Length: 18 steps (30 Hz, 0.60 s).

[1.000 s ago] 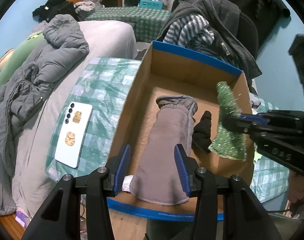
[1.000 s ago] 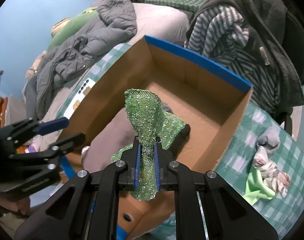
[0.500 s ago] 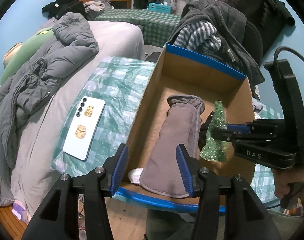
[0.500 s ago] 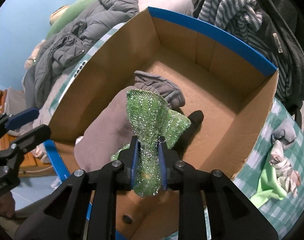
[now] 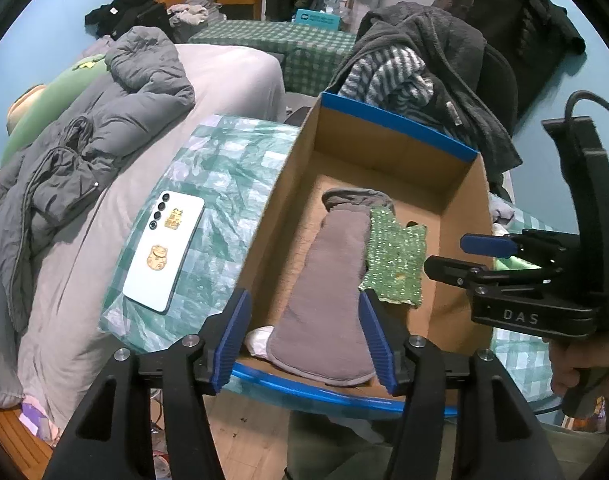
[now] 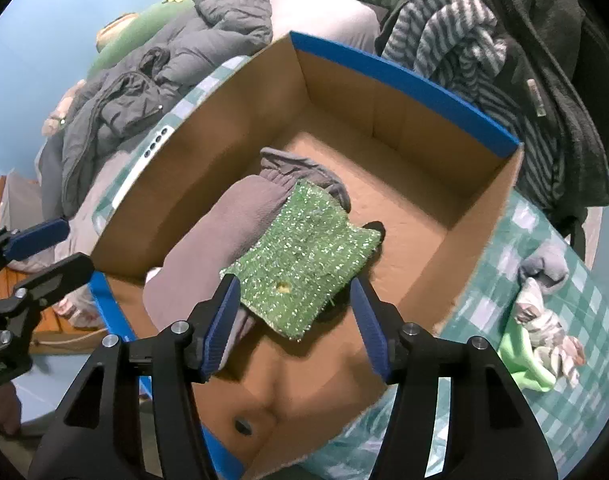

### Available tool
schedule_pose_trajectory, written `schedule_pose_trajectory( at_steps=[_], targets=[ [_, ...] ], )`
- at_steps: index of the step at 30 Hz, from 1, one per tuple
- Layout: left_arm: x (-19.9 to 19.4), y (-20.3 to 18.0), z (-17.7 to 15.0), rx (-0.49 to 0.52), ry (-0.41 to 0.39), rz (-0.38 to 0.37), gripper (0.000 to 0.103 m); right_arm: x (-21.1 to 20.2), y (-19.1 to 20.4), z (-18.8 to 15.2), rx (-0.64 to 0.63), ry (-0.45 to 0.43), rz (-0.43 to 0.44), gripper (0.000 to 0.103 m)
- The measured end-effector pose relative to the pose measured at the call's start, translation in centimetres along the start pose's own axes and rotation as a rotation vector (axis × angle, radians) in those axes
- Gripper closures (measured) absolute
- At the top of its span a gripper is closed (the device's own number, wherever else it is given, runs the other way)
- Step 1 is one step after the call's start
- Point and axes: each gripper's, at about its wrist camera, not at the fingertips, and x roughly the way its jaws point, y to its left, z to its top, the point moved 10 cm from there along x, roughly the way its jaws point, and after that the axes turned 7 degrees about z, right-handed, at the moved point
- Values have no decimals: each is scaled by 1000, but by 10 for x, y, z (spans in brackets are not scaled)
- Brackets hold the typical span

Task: Organize soft objects
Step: 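Drop the grey bag into the box with left tool while right tool drops the pad, then move both open tools from the box back over the table toward the remaining items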

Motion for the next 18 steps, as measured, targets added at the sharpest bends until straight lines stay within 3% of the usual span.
schedule_pose_trajectory(
  at_steps=[18],
  targets=[
    [-22, -67, 2, 79, -13, -97, 42, -79, -37, -35, 87, -98, -51, 42]
  ],
)
